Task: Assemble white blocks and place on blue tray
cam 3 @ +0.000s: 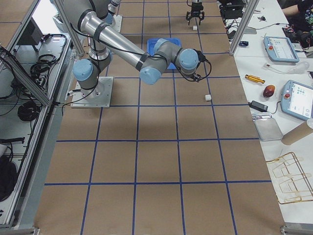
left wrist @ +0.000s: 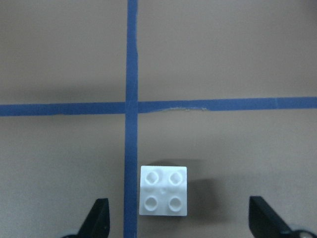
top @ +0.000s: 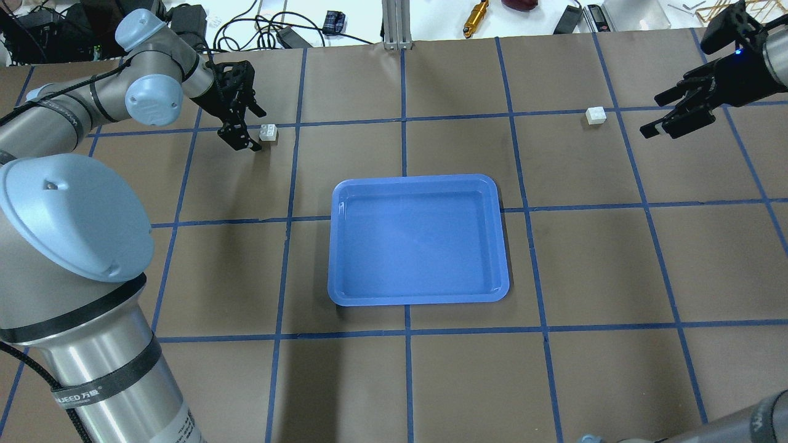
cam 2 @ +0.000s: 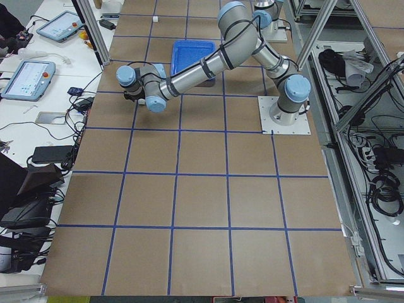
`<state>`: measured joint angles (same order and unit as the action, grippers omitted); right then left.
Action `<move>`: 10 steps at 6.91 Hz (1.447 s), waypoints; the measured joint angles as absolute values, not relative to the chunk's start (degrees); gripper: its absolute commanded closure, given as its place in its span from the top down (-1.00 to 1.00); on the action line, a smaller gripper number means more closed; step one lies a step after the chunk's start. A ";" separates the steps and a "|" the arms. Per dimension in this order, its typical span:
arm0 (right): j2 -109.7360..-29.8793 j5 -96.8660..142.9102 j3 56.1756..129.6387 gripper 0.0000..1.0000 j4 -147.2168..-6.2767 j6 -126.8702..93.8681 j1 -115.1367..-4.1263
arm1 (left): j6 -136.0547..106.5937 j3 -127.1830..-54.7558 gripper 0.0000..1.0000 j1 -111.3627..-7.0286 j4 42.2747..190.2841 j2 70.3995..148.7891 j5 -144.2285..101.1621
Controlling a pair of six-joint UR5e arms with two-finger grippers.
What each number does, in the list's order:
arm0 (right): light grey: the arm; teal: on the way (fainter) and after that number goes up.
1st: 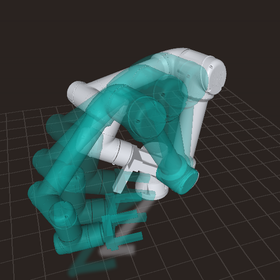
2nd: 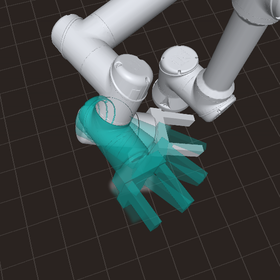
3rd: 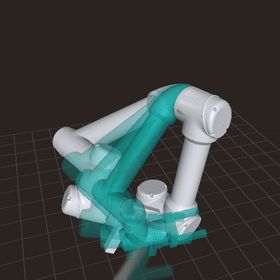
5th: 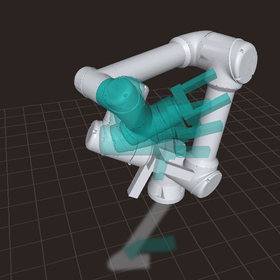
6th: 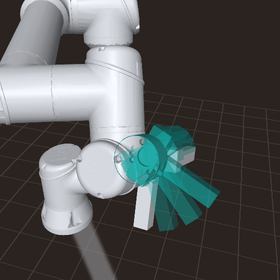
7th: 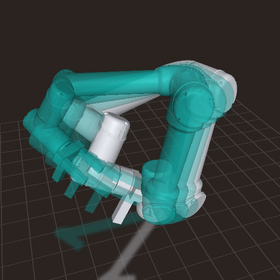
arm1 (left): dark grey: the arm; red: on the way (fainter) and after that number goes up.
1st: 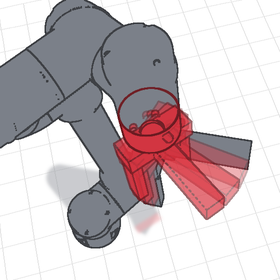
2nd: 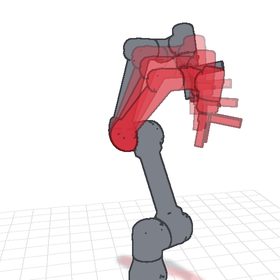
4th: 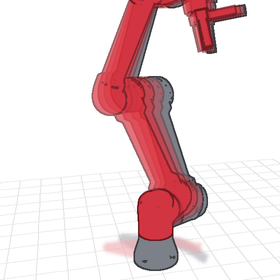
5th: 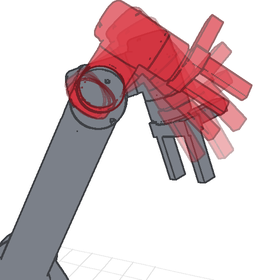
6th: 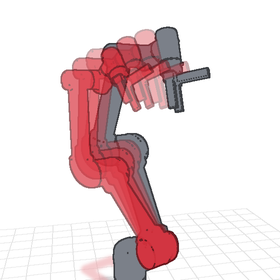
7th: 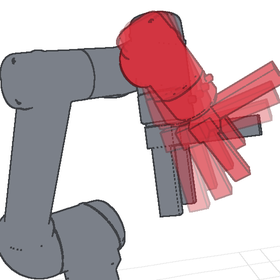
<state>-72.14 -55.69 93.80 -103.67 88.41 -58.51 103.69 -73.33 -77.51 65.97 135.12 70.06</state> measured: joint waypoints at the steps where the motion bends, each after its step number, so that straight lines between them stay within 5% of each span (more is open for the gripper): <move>1: -69.20 -54.81 92.26 1.00 -103.63 92.04 -57.57 | 103.75 -73.26 0.71 -77.52 65.98 135.28 70.00; 6: -58.29 -54.36 84.37 1.00 -103.56 103.44 -57.07 | 103.80 -73.21 0.45 -77.52 65.35 135.76 69.88; 10: -54.70 -54.13 81.51 1.00 -104.39 110.48 -57.55 | 103.82 -73.22 -0.51 -77.52 65.24 135.71 69.79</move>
<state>-54.70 -54.13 81.51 -104.39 110.48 -57.55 103.82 -73.22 -77.52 65.24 135.71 69.79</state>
